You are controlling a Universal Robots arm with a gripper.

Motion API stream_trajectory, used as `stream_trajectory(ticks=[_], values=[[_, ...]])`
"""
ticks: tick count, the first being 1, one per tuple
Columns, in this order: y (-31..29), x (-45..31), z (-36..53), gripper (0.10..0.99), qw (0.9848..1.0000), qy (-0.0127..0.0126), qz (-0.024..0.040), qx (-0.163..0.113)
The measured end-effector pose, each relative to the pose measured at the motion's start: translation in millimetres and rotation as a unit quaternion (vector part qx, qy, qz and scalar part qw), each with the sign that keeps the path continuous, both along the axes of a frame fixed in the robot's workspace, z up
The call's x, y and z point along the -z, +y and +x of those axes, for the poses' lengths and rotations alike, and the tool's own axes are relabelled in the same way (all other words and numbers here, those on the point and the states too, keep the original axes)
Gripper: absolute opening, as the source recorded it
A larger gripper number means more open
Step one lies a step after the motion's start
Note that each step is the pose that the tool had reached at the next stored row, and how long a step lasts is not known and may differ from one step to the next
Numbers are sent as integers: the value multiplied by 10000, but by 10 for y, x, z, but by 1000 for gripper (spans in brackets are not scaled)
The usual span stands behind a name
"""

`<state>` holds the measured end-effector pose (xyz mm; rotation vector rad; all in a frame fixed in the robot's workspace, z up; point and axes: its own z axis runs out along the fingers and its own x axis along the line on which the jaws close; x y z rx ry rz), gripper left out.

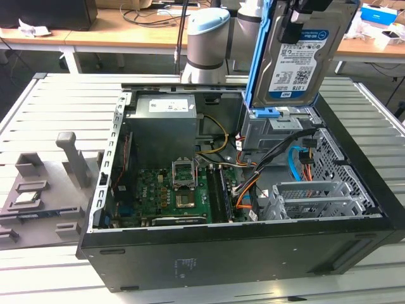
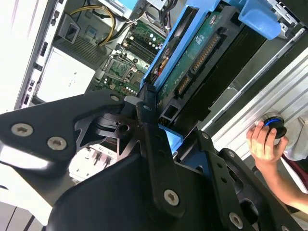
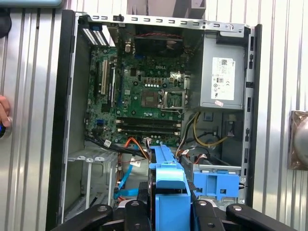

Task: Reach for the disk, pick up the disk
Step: 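Pick up the disk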

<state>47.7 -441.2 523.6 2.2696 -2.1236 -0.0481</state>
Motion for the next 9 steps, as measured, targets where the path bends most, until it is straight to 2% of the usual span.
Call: stream_trajectory(ticks=[7,9], values=[[-92,0,3,369,10000,0,0,0],[-153,0,5,369,10000,0,0,0]])
